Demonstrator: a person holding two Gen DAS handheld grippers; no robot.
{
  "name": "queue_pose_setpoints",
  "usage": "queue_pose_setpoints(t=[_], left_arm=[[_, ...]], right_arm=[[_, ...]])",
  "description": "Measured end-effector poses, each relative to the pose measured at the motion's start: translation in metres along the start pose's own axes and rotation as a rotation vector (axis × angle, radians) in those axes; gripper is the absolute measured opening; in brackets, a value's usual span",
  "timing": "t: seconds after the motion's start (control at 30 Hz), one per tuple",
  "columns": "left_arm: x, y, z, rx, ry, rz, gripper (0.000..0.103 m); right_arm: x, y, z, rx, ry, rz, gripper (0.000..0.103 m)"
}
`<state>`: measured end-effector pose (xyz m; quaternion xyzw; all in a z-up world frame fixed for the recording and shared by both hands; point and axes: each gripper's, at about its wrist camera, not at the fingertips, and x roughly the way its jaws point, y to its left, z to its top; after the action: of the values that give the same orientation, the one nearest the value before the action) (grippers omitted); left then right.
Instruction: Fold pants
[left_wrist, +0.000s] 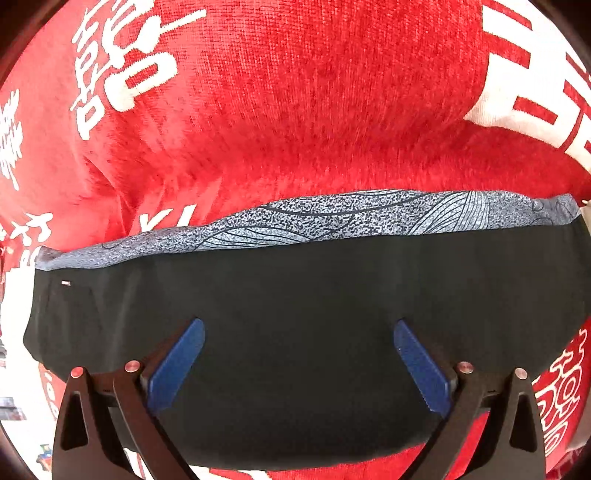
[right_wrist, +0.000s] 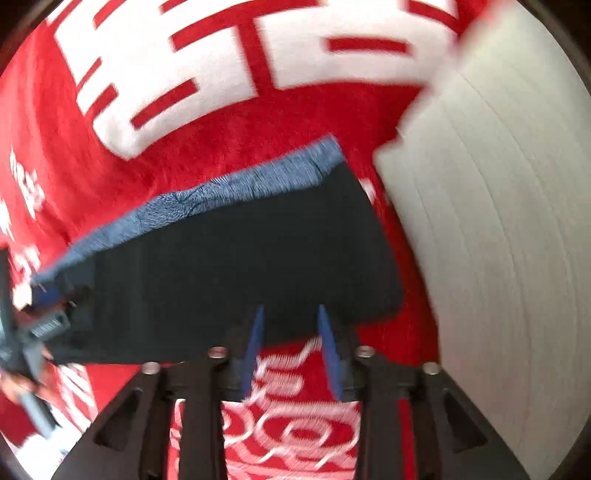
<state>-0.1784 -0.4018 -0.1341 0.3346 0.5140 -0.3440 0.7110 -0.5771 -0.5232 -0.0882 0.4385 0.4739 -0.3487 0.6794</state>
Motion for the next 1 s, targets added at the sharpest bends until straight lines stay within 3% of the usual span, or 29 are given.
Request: queue_pose_setpoints(t=[0.1,0.27,0.3,0.33,0.37,0.5,0.53,0.6,0.67,0.73,0.8,0.87,1.0], left_arm=[[0.001,-0.004,0.01,-0.006,-0.01,-0.008,0.103],[-0.003,-0.036,0.047,0.001,-0.054,-0.052,0.103],[-0.001,-0.046,0.052,0.006,-0.05,-0.062,0.103],[0.0,-0.055,0.055,0.012,-0.046,-0.071,0.103],[-0.001,-0.067,0.059,0.027,-0.047,-0.087,0.103],[-0.011,-0.109,0.062,0.108,-0.085,-0.125,0.103],[-0.011,-0.123,0.062,0.146,-0.097,-0.125,0.103],[-0.004,-0.139,0.06,0.186,-0.094,-0.115,0.103],[0.012,-0.147,0.057,0.174,-0.05,-0.113,0.103],[0.022,-0.144,0.055,0.118,-0.027,-0.135,0.103],[0.022,-0.141,0.055,0.092,-0.041,-0.152,0.103],[0.021,-0.141,0.054,0.104,-0.051,-0.146,0.103],[0.022,-0.138,0.052,0.098,-0.057,-0.146,0.103]], right_arm=[[0.005,-0.019,-0.008,0.1,-0.004,0.004,0.038],[0.008,-0.04,0.011,0.25,-0.065,-0.044,0.038],[0.007,-0.039,0.013,0.259,-0.081,-0.061,0.031],[0.007,-0.036,0.014,0.246,-0.088,-0.077,0.015],[0.007,-0.032,0.014,0.226,-0.092,-0.093,0.014],[0.008,-0.037,0.003,0.214,-0.056,-0.154,0.015],[0.004,-0.04,0.0,0.223,-0.049,-0.171,0.024],[-0.026,-0.055,-0.006,0.219,-0.091,-0.198,0.029],[-0.054,-0.053,-0.004,0.168,-0.183,-0.15,0.029],[-0.062,-0.043,0.011,0.073,-0.22,-0.087,0.028],[-0.044,-0.036,0.037,0.036,-0.183,0.027,0.028],[-0.003,0.0,0.046,0.028,-0.133,0.093,0.028],[0.06,0.034,0.07,-0.078,0.008,0.21,0.028]])
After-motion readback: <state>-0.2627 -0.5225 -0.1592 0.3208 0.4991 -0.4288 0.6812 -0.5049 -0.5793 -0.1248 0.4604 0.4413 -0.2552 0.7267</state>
